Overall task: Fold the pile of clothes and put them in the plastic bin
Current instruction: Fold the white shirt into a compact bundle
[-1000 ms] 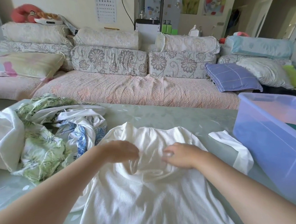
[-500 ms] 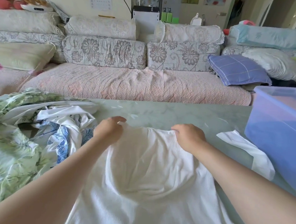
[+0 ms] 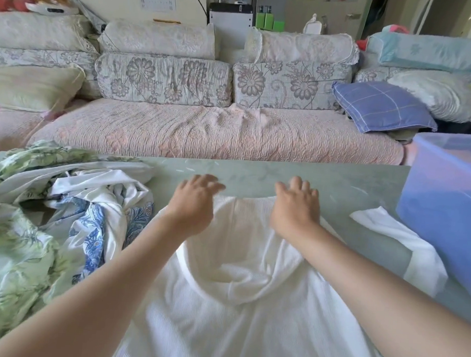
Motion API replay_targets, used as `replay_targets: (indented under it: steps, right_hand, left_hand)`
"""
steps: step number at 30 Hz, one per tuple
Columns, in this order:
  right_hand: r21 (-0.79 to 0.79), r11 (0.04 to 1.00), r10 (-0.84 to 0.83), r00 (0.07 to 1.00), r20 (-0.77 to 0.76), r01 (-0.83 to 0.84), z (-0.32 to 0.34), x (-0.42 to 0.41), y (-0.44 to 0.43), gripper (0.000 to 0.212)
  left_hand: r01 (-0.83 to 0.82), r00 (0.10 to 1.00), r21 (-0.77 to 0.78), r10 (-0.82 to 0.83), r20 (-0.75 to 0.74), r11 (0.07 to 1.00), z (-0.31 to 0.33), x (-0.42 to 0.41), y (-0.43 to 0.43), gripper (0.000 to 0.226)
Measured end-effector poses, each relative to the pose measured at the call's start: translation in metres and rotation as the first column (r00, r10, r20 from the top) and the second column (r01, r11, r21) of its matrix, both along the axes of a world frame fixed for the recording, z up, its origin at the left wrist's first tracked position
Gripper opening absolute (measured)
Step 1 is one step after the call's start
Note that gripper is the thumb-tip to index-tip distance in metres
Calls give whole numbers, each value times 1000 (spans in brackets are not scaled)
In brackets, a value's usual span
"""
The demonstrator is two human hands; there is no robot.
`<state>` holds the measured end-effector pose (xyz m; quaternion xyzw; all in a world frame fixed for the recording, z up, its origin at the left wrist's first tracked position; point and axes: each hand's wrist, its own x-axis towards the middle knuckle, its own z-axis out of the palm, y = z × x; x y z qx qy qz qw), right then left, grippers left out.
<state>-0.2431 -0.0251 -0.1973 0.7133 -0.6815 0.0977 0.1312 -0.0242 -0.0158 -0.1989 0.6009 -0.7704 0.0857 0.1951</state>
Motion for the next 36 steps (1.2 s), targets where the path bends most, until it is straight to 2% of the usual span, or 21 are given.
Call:
replay_targets:
  steps: [1, 3, 5, 6, 8, 12, 15, 18, 19, 21, 23, 24, 26, 28, 31, 34, 36]
  right_hand:
    - [-15, 993, 121, 992, 25, -120, -4, 6, 4, 37]
    - [146, 952, 250, 959, 135, -268, -17, 10, 10, 46]
    - [379, 893, 186, 966, 180, -243, -28, 6, 11, 61]
    - [428, 878, 155, 973, 173, -216, -31, 2, 10, 66]
    - [436, 880, 137, 980, 146, -188, -34, -6, 4, 71]
    - [408, 902, 109, 988, 107, -144, -32, -22, -9, 73]
    - [420, 900, 104, 993, 62, -121, -30, -38, -12, 73]
    - [407, 911, 83, 996, -30, -64, -22, -28, -11, 70]
    - [404, 911, 102, 995, -17, -86, -16, -17, -7, 69]
    - [384, 896, 194, 974, 115, -223, -3, 8, 5, 67]
    - [382, 848, 262, 917, 300, -368, 5, 32, 22, 63]
    - [401, 816, 281, 893, 353, -415, 6, 42, 31, 63]
    - [471, 751, 332, 882, 335, -462, -1, 52, 45, 64]
    - [526, 716, 392, 888, 241, -459, -8, 54, 52, 64]
    - [538, 733, 380, 907, 183, -416, -6, 56, 57, 65]
    - [506, 771, 359, 920, 156, -386, 1, 69, 66, 56]
    - [435, 785, 400, 897, 188, -441, 7, 82, 75, 50]
  left_hand:
    - [62, 996, 70, -66, 55, 996, -7, -1, 0, 44]
    - [5, 987, 241, -44, 155, 970, -23, 4, 5, 47]
    - [-82, 986, 360, 23, 165, 930, -35, 15, 8, 60]
    - [-92, 987, 385, 33, 156, 918, -38, 18, 10, 67]
    - [-95, 985, 398, 29, 169, 913, -36, 20, 9, 72]
    - [-106, 979, 345, 36, 203, 932, -26, 5, 12, 59]
    - [-87, 983, 437, 7, 181, 895, -26, 0, 14, 59]
    - [-96, 986, 453, 21, 168, 887, -29, -2, 11, 59]
    - [-87, 991, 468, 28, 132, 880, -28, -2, 10, 60]
    - [-55, 998, 452, 59, 4, 890, -25, -2, 12, 57]
    - [-83, 985, 348, 129, -112, 934, -19, 3, 16, 52]
    - [-142, 975, 295, 185, -121, 945, -14, 8, 19, 52]
    - [-314, 944, 239, 329, -25, 919, -2, 20, 25, 50]
    - [-468, 884, 276, 442, 155, 840, 10, 37, 37, 44]
    - [-520, 853, 432, 420, 311, 737, 12, 61, 56, 50]
    - [-459, 885, 447, 354, 302, 768, 5, 70, 71, 43]
    - [-389, 921, 427, 354, 164, 816, 9, 68, 78, 33]
